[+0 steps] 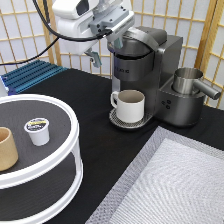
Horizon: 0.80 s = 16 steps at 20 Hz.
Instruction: Make coffee
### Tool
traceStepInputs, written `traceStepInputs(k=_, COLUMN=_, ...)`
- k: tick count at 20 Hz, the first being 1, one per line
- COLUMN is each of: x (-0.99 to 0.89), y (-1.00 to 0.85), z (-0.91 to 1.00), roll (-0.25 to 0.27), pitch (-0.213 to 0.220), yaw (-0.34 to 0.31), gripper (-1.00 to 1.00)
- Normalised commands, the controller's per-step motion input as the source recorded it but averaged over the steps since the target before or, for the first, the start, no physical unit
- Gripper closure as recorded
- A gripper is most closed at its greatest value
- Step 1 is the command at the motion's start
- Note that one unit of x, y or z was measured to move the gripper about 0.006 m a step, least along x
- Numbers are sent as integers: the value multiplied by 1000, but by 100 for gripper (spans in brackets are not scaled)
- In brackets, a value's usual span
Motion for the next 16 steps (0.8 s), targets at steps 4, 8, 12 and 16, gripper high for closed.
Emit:
traceStepInputs(k=4, x=110, y=569, z=384, roll=6, pitch=0, yaw=-144, gripper=-100)
traceStepInputs(k=8, x=200, y=661, z=716, roll=-22, pitch=1, yaw=-137, gripper=-100)
traceStepInputs(k=12, x=139, y=672, z=722, roll=-65, pitch=3, yaw=-110, gripper=-100)
traceStepInputs(k=16, x=-29, y=549, z=119, roll=-51, pitch=0, yaw=-28, gripper=-100)
